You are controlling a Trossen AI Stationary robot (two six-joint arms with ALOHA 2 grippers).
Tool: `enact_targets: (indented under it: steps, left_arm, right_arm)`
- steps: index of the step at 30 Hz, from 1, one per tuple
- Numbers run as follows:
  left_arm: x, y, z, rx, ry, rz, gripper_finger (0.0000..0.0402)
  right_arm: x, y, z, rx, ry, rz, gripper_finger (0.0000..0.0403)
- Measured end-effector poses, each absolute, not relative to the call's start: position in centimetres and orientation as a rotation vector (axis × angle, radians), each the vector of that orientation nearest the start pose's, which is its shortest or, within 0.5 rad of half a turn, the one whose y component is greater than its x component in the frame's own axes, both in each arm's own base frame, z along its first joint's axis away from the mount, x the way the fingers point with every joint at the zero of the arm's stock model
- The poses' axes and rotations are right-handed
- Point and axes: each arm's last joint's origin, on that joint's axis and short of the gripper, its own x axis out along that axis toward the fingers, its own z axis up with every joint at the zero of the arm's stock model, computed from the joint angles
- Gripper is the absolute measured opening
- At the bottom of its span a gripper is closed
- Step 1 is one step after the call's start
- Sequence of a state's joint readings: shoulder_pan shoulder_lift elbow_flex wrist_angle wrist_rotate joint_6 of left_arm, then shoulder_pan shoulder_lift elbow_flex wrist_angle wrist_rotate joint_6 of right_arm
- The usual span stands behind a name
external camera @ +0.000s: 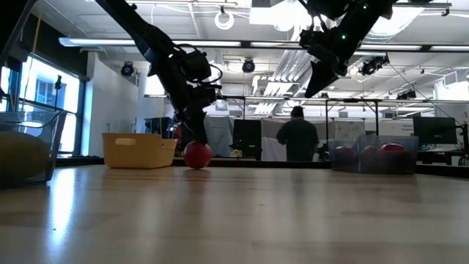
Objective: Sort produce into baskets
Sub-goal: Put the tomato into the top gray bin
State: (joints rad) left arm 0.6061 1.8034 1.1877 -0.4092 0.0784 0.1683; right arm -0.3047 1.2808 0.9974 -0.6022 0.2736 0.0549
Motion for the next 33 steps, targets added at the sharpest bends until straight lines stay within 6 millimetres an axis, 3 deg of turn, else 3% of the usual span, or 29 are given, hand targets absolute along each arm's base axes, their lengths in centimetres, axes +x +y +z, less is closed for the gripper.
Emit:
enact_targets:
  steps: [6,13,18,25,33]
  left_arm:
    - [30.6,20.2,18.7,-0.261,0.954,0.289,0.0042]
    - [31.2,19.3,18.8,-0.180,0.963,0.230,0.0002]
    - [31.9,17.9,18.7,-0.097,0.988,0.165,0.0023]
    - [32.6,16.0,18.7,0.024,1.044,0.110,0.0089]
    - [32.6,15.8,18.7,0.096,1.074,0.129,0.0126]
  right_arm:
    - [24.9,-7.0,27.3,0.097,0.840,-0.524,0.0000]
    - [26.0,-4.5,27.8,0.089,0.759,-0.468,0.0000]
    - [26.3,-3.5,27.9,0.064,0.741,-0.453,0.0000]
    - [26.3,-3.4,27.9,0.051,0.740,-0.468,0.0000]
    - [26.3,-3.4,27.9,0.050,0.741,-0.467,0.0000]
